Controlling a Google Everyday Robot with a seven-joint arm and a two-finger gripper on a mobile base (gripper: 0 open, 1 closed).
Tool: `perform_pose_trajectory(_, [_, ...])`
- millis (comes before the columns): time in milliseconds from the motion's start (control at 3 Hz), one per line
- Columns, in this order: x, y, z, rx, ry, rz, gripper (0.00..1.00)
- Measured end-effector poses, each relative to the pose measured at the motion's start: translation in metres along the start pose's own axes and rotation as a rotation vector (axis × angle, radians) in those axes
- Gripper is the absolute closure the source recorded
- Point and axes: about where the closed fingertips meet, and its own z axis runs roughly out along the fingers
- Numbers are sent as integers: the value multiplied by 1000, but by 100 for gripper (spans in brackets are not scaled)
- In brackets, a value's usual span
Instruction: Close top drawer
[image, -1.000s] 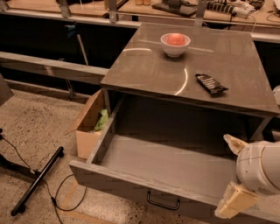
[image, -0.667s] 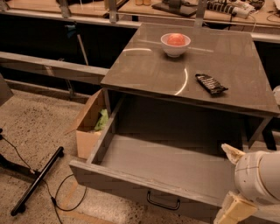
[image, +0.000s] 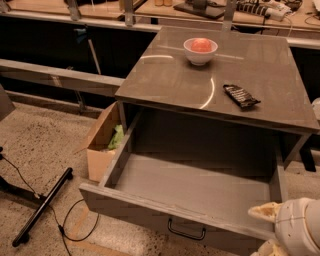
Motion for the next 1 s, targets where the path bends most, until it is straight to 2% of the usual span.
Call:
perform_pose_trajectory(667, [2,20,20,-37,-31,-35,85])
perform_pose_trajectory(1000, [3,24,33,-42,-39,-57,100])
